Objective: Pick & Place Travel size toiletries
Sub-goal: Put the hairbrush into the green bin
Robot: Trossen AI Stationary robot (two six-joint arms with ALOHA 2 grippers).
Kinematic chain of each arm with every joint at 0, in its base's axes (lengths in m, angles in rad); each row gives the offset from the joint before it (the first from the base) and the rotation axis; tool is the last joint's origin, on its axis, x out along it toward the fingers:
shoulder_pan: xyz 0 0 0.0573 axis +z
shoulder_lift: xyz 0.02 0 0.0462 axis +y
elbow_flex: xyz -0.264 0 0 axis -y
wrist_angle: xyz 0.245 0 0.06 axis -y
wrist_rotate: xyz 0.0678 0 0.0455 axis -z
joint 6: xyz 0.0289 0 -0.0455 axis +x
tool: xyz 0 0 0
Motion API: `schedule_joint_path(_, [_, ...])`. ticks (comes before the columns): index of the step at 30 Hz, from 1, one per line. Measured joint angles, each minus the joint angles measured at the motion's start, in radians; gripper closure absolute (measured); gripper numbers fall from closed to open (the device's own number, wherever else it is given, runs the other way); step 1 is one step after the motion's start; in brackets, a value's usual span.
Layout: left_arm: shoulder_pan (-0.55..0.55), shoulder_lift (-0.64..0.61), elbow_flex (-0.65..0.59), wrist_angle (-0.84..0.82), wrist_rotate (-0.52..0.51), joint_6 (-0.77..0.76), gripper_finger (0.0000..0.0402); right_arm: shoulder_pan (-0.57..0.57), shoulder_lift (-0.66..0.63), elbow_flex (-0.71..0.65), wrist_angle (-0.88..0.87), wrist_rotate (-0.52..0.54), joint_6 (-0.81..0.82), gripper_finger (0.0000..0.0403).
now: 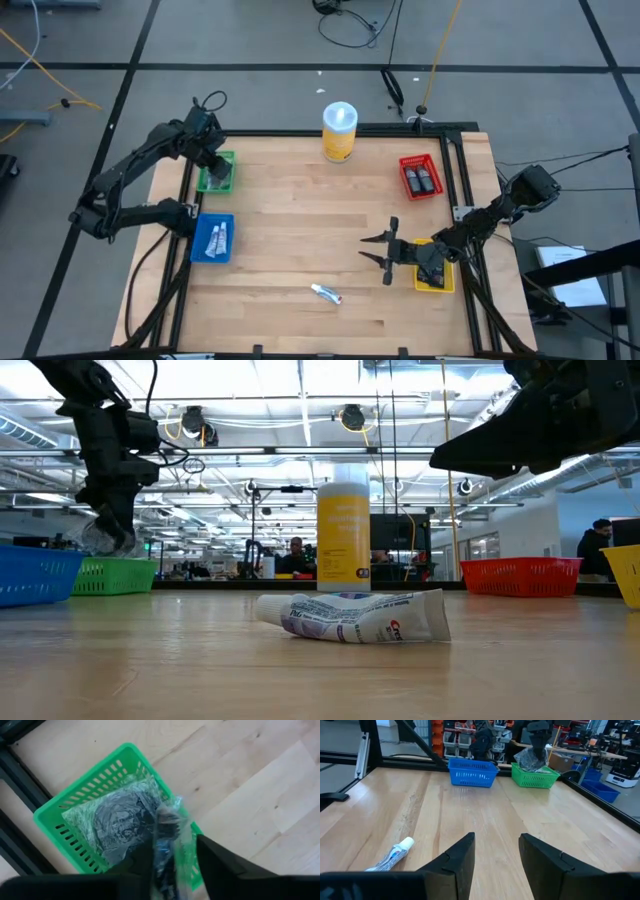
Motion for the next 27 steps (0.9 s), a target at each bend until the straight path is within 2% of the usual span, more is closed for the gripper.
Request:
schedule_joint_path(5, [0.0, 0.0, 0.002, 0.001, -0.001, 0.016, 0.0208, 0.0, 0.0, 0.0, 0.0, 0.0, -0.003, 0.0257])
schedule_joint_path(10, [-0.01, -0.002, 0.04, 0.018, -0.004, -0.083, 0.0177, -0.001, 0.0, 0.0, 0.001, 0.001, -0.01, 0.0257])
schedule_joint_path(15, [-0.055, -0.068, 0.053, 0.053, -0.092, -0.16, 0.0172, -0.001, 0.0, 0.0, 0.001, 0.002, -0.01, 0.0257])
schedule_joint_path(20, [-0.183, -0.171, 0.047, 0.042, -0.2, -0.272, 0.0172, -0.001, 0.0, 0.0, 0.001, 0.002, -0.01, 0.0257])
schedule_joint_path(24, [-0.292, -0.207, -0.011, 0.043, -0.258, -0.399, 0.0172, -0.003, 0.0, 0.0, 0.001, 0.002, -0.008, 0.0257])
schedule_joint_path(27, [-0.334, -0.202, -0.089, 0.041, -0.267, -0.497, 0.0172, -0.003, 0.0, 0.0, 0.001, 0.001, 0.0, 0.0257])
